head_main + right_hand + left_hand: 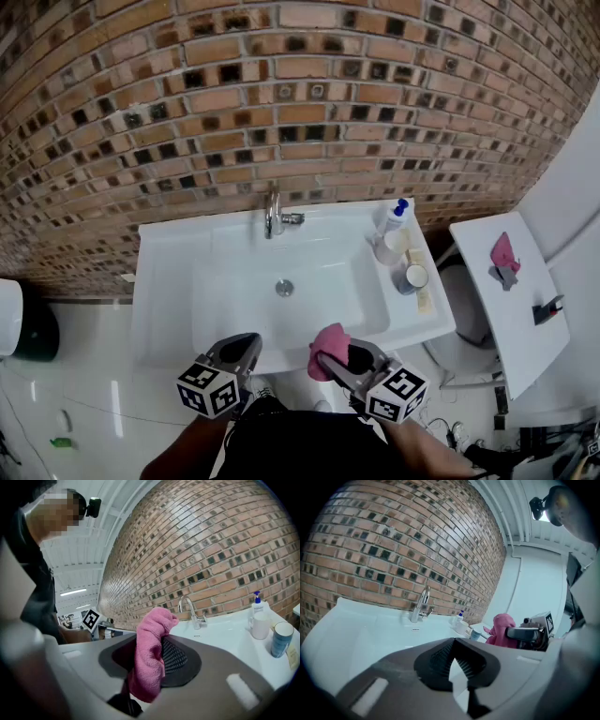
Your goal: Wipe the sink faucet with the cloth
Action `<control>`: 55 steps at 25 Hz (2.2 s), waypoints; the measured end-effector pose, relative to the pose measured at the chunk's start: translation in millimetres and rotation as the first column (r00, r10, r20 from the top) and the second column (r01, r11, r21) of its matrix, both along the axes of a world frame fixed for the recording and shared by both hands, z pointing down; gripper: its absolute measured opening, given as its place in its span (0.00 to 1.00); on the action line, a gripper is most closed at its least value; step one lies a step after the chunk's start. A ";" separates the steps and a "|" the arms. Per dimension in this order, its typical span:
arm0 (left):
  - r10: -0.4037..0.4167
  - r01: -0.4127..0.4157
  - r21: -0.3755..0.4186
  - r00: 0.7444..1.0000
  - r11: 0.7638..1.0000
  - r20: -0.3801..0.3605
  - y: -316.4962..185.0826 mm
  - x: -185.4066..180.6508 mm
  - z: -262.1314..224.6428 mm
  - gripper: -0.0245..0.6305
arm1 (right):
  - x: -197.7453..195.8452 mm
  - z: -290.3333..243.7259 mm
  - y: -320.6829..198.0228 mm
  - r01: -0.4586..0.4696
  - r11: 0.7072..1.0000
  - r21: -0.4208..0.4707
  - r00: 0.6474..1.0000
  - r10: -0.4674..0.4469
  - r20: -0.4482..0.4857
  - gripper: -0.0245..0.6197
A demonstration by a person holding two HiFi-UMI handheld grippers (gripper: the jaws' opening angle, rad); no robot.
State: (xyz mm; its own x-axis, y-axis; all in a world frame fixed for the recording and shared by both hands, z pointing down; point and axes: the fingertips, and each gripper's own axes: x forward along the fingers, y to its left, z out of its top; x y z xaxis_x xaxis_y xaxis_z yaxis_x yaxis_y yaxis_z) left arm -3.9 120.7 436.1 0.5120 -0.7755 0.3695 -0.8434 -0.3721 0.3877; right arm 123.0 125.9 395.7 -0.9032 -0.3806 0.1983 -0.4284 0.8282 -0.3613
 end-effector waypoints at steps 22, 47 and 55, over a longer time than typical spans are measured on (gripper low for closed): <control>0.142 -0.143 0.023 0.989 0.989 0.044 -72.6 -71.1 -11.3 0.05 | -71.5 -7.0 -58.6 -0.120 0.993 0.002 0.993 0.120 0.008 0.24; 0.161 -0.161 0.027 0.987 0.987 0.008 -104.0 -97.2 2.0 0.05 | -102.2 3.2 -109.8 -0.148 0.987 -0.057 0.989 0.148 -0.009 0.24; 0.070 -0.070 -0.015 0.998 0.997 -0.008 -121.2 -88.3 14.1 0.05 | -75.8 10.2 -173.8 -0.132 0.990 -0.042 0.991 0.131 -0.017 0.24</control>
State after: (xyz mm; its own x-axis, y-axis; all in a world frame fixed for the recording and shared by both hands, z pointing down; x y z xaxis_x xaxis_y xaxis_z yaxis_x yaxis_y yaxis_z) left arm -92.2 -0.4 450.2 0.5674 -0.7321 0.3770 -0.8126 -0.4237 0.4002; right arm 47.2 -47.9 405.8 -0.8427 -0.4868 0.2300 -0.5381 0.7480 -0.3886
